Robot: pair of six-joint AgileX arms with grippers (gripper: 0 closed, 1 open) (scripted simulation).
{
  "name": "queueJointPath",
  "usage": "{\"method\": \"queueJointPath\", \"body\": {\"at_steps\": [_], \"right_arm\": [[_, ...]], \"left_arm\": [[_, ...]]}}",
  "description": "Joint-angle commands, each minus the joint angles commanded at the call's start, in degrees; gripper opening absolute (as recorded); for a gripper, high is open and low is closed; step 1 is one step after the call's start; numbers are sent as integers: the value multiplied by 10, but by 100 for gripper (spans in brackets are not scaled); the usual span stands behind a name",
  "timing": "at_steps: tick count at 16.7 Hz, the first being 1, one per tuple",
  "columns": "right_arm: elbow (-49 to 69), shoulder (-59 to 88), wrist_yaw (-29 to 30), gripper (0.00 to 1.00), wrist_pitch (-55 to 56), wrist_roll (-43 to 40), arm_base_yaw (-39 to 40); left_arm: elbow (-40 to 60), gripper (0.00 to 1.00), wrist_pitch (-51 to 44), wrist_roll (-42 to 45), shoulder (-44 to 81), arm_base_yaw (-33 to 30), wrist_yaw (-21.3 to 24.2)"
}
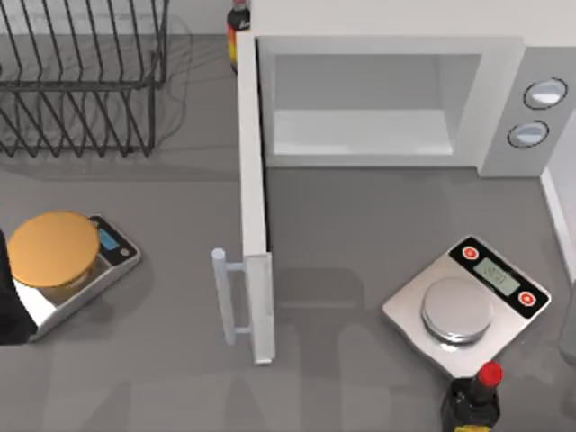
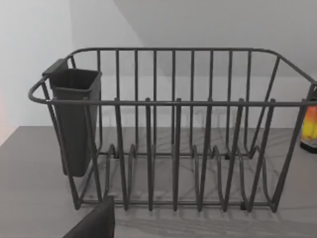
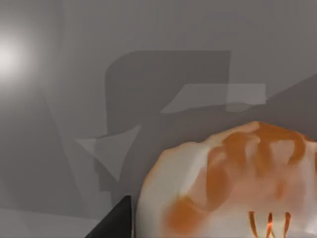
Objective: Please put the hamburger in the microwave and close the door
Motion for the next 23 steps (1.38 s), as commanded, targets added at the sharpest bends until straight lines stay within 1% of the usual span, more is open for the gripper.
{"method": "queueJointPath", "body": {"at_steps": [2,3,10,11,13,15,20,23], "right_arm": [[0,0,0,2,0,0,0],[0,0,0,0,0,0,0],[0,0,0,0,0,0,0],[28,-40,-4,0,-62,11,0],[37,-44,-4,0,-71,9,0],[65,-59,-3,0,-104,6,0],[138,-97,-3,0,-257,4,-2],[184,-129,-3,0,-319,5,-3]], "left_arm": [[0,100,0,0,0,0,0],[0,100,0,0,0,0,0],[0,100,0,0,0,0,0],[0,100,0,0,0,0,0],[0,100,0,0,0,0,0],[0,100,0,0,0,0,0],[0,100,0,0,0,0,0],[0,100,0,0,0,0,0]]}}
